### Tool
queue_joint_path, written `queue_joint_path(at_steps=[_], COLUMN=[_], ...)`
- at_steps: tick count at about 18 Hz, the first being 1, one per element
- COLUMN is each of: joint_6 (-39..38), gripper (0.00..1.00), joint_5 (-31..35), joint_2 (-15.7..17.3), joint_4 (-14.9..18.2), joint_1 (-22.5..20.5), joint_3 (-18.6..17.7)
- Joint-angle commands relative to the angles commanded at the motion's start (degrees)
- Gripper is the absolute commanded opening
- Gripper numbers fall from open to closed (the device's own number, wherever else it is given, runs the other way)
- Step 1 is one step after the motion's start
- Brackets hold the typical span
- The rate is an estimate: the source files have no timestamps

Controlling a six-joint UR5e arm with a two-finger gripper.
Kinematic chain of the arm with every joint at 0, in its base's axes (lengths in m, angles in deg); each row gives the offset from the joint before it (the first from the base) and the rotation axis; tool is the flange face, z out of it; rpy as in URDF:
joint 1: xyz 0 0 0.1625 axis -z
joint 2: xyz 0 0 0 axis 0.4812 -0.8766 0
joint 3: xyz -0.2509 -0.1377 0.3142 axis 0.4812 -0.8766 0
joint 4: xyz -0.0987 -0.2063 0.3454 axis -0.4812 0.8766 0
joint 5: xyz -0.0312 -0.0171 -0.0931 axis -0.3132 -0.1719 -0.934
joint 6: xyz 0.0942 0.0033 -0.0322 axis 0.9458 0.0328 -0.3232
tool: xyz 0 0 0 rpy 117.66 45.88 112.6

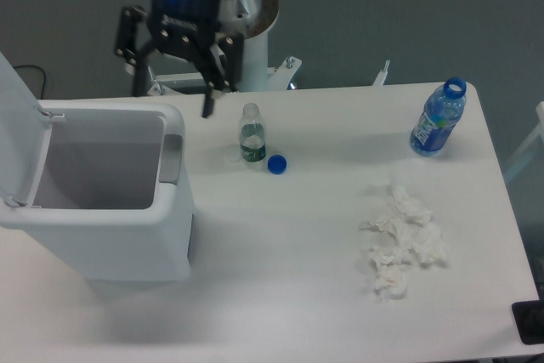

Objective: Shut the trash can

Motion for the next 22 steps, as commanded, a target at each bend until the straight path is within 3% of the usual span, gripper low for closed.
queue_joint_path(at_steps=[4, 16, 19, 22], joint_6=[-7.5, -8.1, -7.8, -7.8], gripper=[1.0, 1.0, 1.0, 1.0], joint_5=[-4.9, -16.2, -18.1, -19.1], joint_2=[1.3, 2.6, 1.2, -2.8], joint_4=[-0.1, -0.9, -1.1, -2.1], joint_1=[2.0, 13.1, 14.2, 16.6], joint_3=[0.0, 1.2, 1.6, 3.2])
